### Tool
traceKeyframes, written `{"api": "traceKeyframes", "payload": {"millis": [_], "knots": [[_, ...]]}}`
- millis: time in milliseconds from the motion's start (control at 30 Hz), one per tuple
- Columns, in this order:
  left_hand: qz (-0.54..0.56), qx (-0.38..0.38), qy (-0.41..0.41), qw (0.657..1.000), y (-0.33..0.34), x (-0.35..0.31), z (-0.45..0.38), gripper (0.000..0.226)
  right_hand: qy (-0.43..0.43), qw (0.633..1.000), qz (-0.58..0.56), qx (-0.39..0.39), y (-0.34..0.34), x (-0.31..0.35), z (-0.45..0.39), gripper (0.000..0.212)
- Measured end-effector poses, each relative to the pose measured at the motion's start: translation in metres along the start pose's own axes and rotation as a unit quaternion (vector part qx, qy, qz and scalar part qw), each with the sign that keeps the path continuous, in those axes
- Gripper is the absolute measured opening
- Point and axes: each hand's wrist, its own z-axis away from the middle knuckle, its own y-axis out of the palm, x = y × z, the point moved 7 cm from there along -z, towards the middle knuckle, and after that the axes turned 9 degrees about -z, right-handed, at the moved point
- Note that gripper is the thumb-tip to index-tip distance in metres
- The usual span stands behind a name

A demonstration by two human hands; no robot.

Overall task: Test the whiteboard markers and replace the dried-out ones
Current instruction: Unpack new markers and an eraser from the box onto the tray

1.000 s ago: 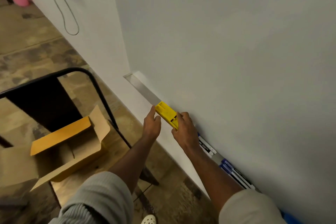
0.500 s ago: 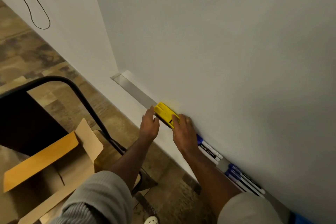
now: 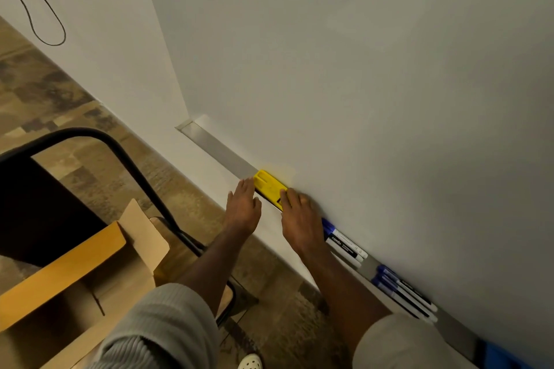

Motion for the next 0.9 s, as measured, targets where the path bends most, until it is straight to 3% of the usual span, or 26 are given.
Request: {"api": "traceKeyframes", "payload": {"millis": [300,500,900], "knots": [[-0.031,0.026,0.005,0.999,0.001,-0.003,0.002,0.059,-0.004,0.999,0.010,0.041,0.011,-0.001,0.010,0.085],[-0.015,0.038,0.019,0.999,0.003,-0.002,0.004,0.064,-0.003,0.999,0.020,0.031,0.009,0.001,0.011,0.079],[-0.099,-0.091,0.143,0.981,-0.011,-0.034,0.047,0.063,0.009,0.998,-0.009,-0.054,-0.017,-0.002,0.038,0.081]]}}
